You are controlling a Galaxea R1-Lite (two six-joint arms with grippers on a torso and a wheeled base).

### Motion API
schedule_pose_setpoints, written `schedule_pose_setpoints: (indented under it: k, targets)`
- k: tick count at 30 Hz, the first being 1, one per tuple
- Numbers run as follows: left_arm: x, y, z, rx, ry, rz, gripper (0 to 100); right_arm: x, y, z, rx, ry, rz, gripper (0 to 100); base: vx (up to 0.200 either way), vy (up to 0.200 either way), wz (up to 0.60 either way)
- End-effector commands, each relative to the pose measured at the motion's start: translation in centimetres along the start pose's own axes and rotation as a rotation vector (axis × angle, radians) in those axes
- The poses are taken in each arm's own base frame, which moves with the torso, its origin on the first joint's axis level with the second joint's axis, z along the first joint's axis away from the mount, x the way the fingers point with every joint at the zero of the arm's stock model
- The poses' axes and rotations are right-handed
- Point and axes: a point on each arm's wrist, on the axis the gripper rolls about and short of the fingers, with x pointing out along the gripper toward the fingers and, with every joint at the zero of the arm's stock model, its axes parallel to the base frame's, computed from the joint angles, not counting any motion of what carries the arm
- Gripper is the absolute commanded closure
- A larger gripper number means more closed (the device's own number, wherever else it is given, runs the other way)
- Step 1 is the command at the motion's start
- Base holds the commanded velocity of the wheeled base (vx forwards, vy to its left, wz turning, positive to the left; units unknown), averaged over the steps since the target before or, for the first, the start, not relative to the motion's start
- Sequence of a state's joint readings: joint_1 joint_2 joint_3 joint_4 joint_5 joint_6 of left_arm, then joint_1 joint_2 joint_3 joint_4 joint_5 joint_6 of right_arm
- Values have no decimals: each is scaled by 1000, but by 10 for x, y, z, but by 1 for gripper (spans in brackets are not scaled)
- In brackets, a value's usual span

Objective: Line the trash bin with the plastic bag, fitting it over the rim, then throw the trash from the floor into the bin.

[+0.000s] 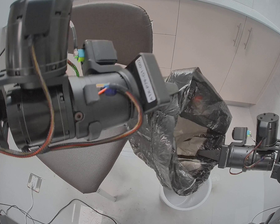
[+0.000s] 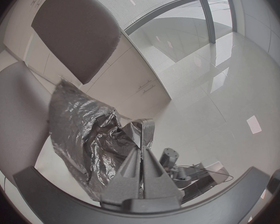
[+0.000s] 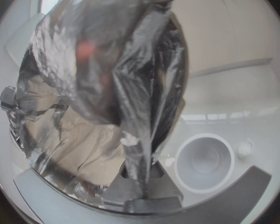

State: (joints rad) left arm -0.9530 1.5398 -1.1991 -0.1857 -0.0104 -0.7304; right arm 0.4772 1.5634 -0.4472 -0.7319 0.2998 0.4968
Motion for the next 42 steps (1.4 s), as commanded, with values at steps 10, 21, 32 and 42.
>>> schedule_pose_setpoints:
  k: [10, 21, 32, 42]
  targets:
    - [23, 92, -34, -64, 116, 47, 100, -109, 40, 16, 76, 7, -32, 100, 0, 0, 0]
    - [41, 98, -44, -111, 130, 43, 100, -71, 15, 0, 125, 123, -85, 100, 0, 0, 0]
    - [39, 93, -52, -207, 180, 12, 100, -50, 11, -6, 127, 170, -49, 100, 0, 0, 0]
    - [53, 102, -68, -270, 288, 0, 100, -71, 20, 0, 183, 143, -55, 100, 0, 0, 0]
